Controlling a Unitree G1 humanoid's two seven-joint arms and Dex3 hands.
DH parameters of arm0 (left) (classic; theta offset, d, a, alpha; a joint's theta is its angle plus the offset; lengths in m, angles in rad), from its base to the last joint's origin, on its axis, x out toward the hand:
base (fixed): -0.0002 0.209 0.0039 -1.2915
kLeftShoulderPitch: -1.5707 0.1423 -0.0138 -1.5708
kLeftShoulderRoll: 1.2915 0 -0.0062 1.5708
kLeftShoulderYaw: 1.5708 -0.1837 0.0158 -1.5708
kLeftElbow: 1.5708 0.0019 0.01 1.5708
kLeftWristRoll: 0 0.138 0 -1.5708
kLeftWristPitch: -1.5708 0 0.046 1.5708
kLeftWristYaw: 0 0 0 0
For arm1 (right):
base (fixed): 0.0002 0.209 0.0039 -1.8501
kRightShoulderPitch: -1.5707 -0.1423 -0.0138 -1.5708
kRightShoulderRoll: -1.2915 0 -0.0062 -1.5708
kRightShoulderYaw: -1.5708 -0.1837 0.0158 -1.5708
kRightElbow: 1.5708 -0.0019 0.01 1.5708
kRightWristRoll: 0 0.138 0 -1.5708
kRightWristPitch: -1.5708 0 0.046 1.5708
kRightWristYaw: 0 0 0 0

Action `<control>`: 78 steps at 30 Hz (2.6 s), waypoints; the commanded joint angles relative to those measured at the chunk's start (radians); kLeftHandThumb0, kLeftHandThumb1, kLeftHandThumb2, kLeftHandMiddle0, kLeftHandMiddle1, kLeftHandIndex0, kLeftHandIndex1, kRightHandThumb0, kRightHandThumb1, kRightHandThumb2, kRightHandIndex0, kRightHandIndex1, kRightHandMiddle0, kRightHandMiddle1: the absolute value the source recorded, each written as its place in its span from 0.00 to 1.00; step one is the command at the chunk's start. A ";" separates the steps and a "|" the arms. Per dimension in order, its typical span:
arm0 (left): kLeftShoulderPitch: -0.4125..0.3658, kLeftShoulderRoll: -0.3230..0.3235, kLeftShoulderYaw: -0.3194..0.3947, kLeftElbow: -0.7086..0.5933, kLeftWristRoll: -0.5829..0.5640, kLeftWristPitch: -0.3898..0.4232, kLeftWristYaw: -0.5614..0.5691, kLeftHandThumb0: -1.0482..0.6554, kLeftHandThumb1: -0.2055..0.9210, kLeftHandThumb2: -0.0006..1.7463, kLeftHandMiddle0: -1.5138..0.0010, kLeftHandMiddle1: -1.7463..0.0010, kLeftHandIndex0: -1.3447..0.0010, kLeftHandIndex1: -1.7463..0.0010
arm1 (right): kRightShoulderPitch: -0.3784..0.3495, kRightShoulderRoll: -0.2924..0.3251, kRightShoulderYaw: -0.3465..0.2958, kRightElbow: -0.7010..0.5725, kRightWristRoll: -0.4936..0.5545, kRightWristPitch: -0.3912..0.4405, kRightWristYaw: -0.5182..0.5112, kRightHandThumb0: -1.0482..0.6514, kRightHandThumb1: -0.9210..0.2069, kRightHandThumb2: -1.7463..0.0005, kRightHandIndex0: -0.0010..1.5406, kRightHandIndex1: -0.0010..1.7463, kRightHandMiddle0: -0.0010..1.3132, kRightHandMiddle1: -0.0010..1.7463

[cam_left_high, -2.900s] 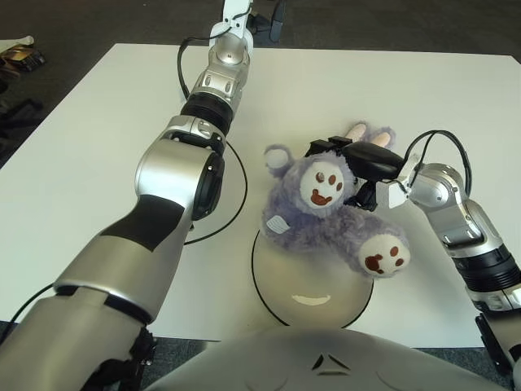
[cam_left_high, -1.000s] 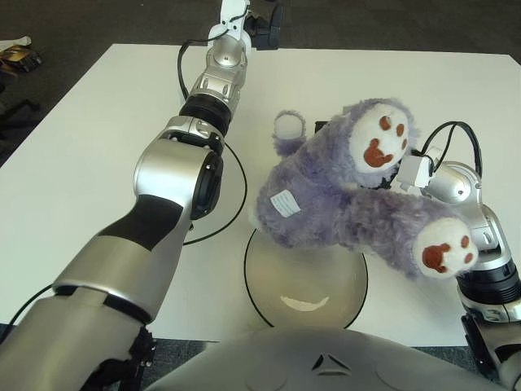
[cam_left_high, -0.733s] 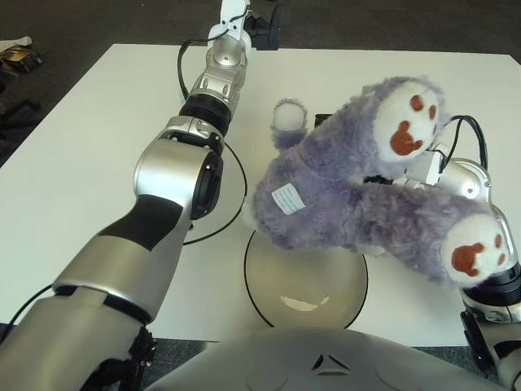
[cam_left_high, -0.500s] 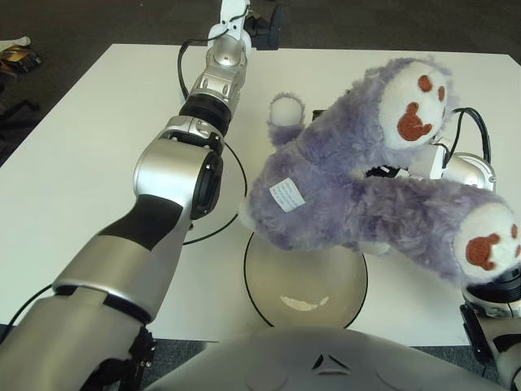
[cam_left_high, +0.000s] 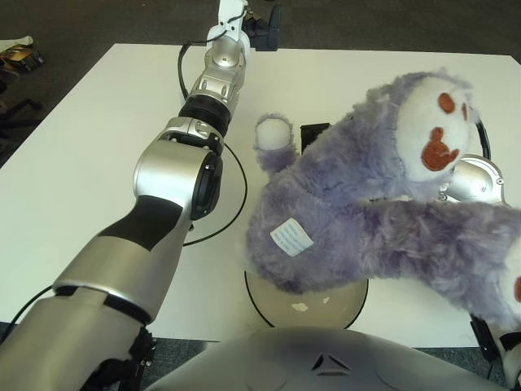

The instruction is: Put the doll into the plate.

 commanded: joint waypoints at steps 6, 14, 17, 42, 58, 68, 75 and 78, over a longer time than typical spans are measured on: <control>0.006 0.000 -0.002 0.001 0.006 -0.005 0.000 0.61 0.33 0.85 0.53 0.00 0.64 0.01 | 0.151 0.092 0.095 -0.020 -0.056 -0.187 -0.121 0.62 0.81 0.06 0.56 0.93 0.48 1.00; 0.009 0.002 0.000 0.001 0.005 -0.006 0.000 0.61 0.33 0.84 0.51 0.04 0.63 0.00 | 0.138 0.045 -0.002 -0.078 -0.038 -0.123 -0.104 0.62 0.80 0.05 0.53 0.99 0.48 1.00; 0.009 0.001 0.000 0.002 0.004 -0.008 -0.002 0.61 0.32 0.85 0.51 0.03 0.62 0.00 | 0.125 0.051 0.016 -0.065 -0.013 -0.112 -0.090 0.62 0.79 0.06 0.52 0.99 0.47 1.00; 0.006 0.006 -0.015 0.009 0.027 -0.004 0.020 0.61 0.29 0.88 0.51 0.00 0.59 0.02 | -0.042 -0.032 0.000 0.006 0.098 -0.113 0.045 0.62 0.81 0.11 0.53 1.00 0.63 0.80; -0.002 0.010 -0.010 0.012 0.024 0.010 0.020 0.61 0.34 0.85 0.53 0.00 0.63 0.02 | -0.054 -0.027 0.010 0.029 0.092 -0.124 0.044 0.62 0.81 0.11 0.53 1.00 0.63 0.79; -0.015 0.012 -0.008 0.016 0.023 0.034 0.023 0.61 0.40 0.79 0.56 0.00 0.66 0.04 | -0.055 -0.145 -0.056 0.026 -0.132 -0.273 0.010 0.83 0.25 0.56 0.32 0.90 0.02 0.76; -0.022 0.011 -0.002 0.015 0.015 0.056 0.021 0.61 0.46 0.76 0.59 0.00 0.71 0.02 | -0.060 -0.140 -0.051 0.047 -0.138 -0.298 0.008 0.83 0.21 0.61 0.31 0.89 0.00 0.75; -0.025 0.011 0.002 0.015 0.010 0.063 0.020 0.61 0.48 0.75 0.59 0.01 0.74 0.01 | -0.062 -0.138 -0.049 0.051 -0.140 -0.301 0.008 0.83 0.20 0.61 0.31 0.89 0.00 0.75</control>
